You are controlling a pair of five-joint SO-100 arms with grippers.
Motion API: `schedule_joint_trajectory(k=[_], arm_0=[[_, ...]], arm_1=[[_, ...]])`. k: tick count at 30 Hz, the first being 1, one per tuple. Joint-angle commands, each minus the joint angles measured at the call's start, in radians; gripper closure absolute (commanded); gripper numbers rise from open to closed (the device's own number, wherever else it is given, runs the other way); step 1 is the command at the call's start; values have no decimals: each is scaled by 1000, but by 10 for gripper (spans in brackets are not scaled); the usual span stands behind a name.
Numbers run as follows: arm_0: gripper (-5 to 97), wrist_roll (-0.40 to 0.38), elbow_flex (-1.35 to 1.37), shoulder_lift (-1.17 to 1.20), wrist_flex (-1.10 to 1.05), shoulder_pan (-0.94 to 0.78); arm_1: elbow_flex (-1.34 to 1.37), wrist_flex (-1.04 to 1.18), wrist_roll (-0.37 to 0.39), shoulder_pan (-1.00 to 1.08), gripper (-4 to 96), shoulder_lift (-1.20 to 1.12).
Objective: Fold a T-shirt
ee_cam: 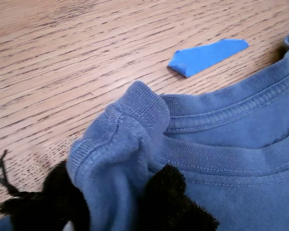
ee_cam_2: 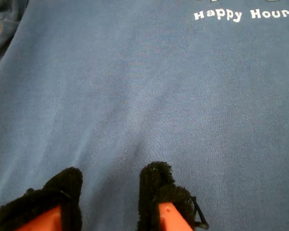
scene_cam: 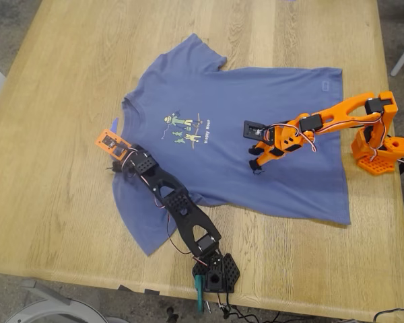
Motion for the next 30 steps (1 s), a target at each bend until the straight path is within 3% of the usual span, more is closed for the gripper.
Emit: schedule_joint_trajectory(k=[1,8,30], arm_0=[[825,-44,3,-25,-15,114],[918,-81,3,-35,-31,135],[918,-107,0,-25,-44,169]], arm_1=[[-3,-29,11,6,720,61],[-3,-81,18,11,711,28],[-23,-261,110,-28,631,-120]])
